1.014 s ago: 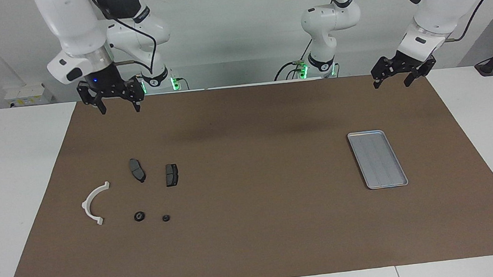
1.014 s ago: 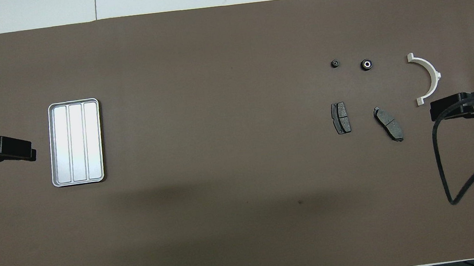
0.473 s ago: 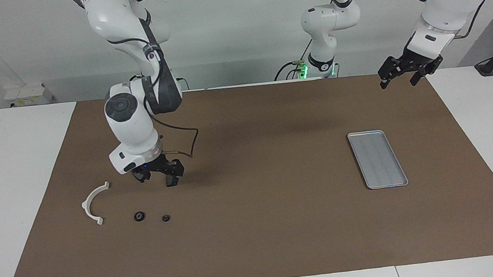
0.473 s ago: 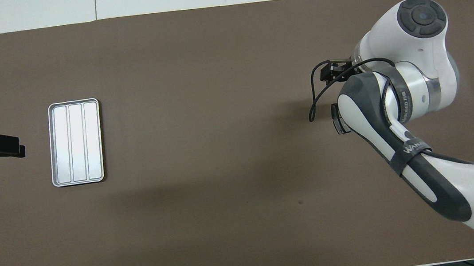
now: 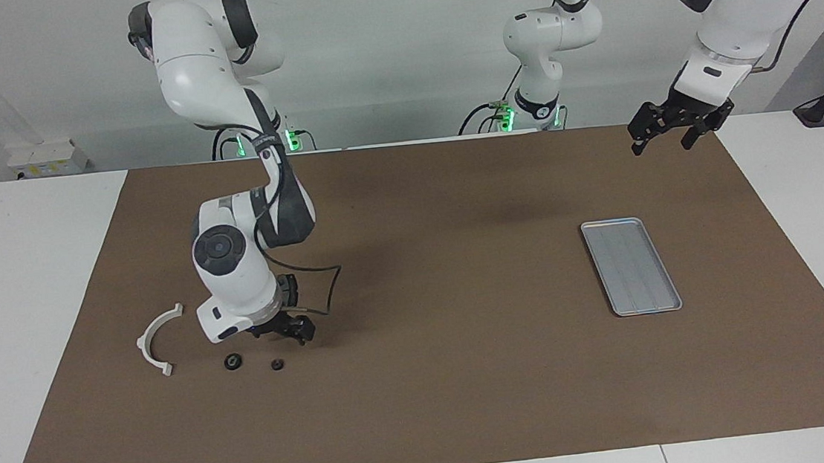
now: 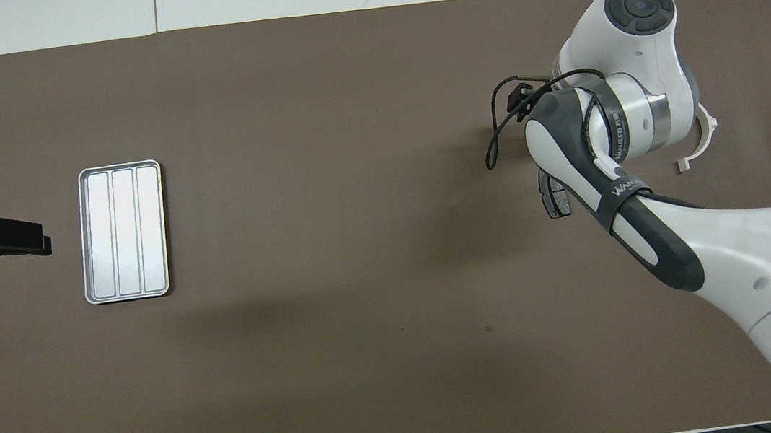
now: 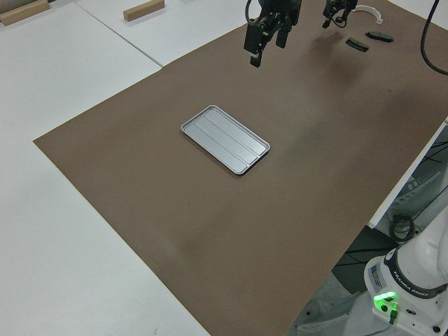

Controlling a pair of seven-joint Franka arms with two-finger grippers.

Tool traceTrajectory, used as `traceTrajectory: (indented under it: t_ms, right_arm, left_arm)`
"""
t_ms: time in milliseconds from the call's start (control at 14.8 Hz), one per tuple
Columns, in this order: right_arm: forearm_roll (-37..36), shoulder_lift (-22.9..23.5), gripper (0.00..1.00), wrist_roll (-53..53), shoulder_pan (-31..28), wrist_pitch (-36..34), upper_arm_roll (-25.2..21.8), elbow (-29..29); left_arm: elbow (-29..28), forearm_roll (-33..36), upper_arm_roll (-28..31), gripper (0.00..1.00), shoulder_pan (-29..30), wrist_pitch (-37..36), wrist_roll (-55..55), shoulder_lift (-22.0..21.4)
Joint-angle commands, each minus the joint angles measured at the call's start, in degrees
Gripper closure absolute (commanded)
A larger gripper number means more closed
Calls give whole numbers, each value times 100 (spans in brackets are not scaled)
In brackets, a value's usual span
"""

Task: Pick bearing gear from pile to tray
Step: 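Reach the right gripper to the small black bearing and grasp it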

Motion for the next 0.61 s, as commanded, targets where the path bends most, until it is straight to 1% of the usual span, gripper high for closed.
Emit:
traceTrajectory:
  t_ms: [0, 68, 135, 270, 541]
  right_arm:
    - [-200, 452, 0, 133, -75, -153, 42, 576]
    - [-209, 479, 0, 142, -75, -145, 42, 586]
    - [-209, 479, 0, 142, -93, -162, 33, 587]
    - [-227, 479, 1, 142, -128, -127, 33, 587]
    - [-315, 541, 5, 142, -242, -30, 33, 578]
  left_arm:
    - [-368, -15, -16, 0, 35, 286, -133, -270]
    - [-394, -15, -16, 3, 26, 313, -220, -279]
    - [-438, -15, -16, 3, 26, 365, -239, -288]
    - [-570, -15, -16, 1, 35, 392, -221, -358]
    - [-763, -6, -16, 1, 0, 295, -230, -481]
